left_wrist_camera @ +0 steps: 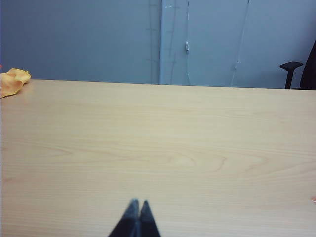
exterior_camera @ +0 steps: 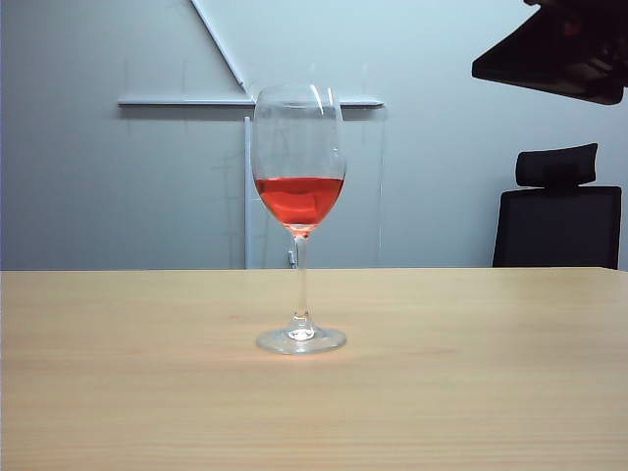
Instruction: Gently pick up the goblet, rotate it counterclockwise for two full turns (viewing from above), and then place it back on the table.
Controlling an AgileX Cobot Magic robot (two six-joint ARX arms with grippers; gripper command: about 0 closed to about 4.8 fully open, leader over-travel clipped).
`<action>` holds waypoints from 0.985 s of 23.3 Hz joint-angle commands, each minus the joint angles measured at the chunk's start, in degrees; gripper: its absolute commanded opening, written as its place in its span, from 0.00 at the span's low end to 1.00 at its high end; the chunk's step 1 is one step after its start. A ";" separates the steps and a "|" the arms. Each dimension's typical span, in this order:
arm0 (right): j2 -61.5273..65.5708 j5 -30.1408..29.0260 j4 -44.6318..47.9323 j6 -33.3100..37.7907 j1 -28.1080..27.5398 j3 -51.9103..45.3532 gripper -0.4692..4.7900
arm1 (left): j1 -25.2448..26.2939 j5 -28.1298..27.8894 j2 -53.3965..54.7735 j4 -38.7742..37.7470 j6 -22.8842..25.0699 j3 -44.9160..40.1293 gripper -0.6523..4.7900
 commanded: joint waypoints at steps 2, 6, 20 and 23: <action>-2.75 0.46 -3.34 0.04 0.52 0.13 0.07 | -0.07 0.09 0.02 0.52 0.37 0.15 0.11; -15.47 1.73 -16.61 0.57 -2.75 0.11 0.07 | -0.07 0.07 0.02 0.50 0.37 0.15 0.11; -45.22 -6.60 -37.62 3.93 -29.00 -7.91 0.08 | -0.07 0.09 0.02 0.50 0.37 0.15 0.11; -46.69 -6.67 -37.18 3.87 -32.13 -10.03 0.08 | -0.07 0.09 0.02 0.50 0.37 0.15 0.11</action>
